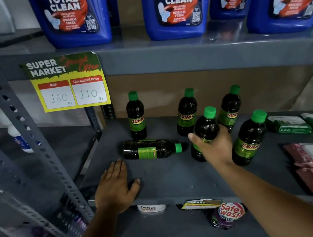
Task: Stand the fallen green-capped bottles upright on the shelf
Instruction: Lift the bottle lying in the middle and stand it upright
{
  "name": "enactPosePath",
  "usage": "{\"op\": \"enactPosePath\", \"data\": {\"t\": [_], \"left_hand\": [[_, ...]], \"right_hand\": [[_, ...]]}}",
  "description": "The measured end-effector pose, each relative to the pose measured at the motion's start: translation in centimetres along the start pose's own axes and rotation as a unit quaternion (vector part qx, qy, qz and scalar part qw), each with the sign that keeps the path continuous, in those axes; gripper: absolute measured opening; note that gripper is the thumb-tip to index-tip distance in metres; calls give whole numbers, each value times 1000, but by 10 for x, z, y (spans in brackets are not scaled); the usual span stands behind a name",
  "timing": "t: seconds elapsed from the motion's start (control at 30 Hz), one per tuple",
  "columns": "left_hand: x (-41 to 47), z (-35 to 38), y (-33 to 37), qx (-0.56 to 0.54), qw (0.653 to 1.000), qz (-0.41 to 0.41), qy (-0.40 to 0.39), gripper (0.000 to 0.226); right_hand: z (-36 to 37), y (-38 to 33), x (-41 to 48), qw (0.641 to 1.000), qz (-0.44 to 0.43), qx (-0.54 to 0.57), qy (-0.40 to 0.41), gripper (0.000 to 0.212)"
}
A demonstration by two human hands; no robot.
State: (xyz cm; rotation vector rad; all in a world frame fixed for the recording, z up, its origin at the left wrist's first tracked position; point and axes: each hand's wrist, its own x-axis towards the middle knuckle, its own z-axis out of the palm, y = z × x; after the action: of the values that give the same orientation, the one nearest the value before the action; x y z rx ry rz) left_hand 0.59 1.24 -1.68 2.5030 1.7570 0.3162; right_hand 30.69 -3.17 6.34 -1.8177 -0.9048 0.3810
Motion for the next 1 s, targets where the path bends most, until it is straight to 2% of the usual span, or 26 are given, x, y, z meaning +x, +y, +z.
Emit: {"op": "enactPosePath", "data": {"t": [0.07, 0.17, 0.3, 0.4, 0.47, 0.7, 0.77, 0.83, 0.9, 0.93, 1.0], "left_hand": [[0, 0, 0, 2, 1000, -1, -3, 91], [0, 1, -1, 10, 1000, 1, -8, 92], [1, 0, -1, 17, 1000, 2, -14, 93], [1, 0, 0, 25, 999, 2, -22, 93], [1, 0, -1, 25, 999, 1, -23, 93], [2, 1, 0, 33, 999, -6, -35, 94], [2, 0, 0, 35, 999, -6, -35, 94], [2, -1, 1, 32, 999, -6, -31, 94], [3, -1, 1, 32, 999, -7, -31, 93], [3, -1, 1, 29, 999, -9, -35, 93], [5, 0, 0, 18, 999, -11, -49, 96]], "right_hand": [[6, 3, 1, 999, 16, -4, 33, 86], [8, 3, 5, 998, 51, 45, 6, 83], [8, 13, 7, 1000, -2, 4, 21, 100], [4, 12, 6, 999, 4, 27, -22, 84], [4, 16, 5, 998, -20, 32, -55, 83], [10, 23, 2, 998, -34, 30, -53, 81], [9, 25, -3, 996, -73, 19, -45, 98], [10, 28, -17, 990, -119, -70, 28, 107], [14, 31, -38, 966, -205, -127, 94, 91], [17, 31, -48, 953, -258, -137, 84, 81], [28, 31, -63, 927, -340, -158, -11, 66]]}}
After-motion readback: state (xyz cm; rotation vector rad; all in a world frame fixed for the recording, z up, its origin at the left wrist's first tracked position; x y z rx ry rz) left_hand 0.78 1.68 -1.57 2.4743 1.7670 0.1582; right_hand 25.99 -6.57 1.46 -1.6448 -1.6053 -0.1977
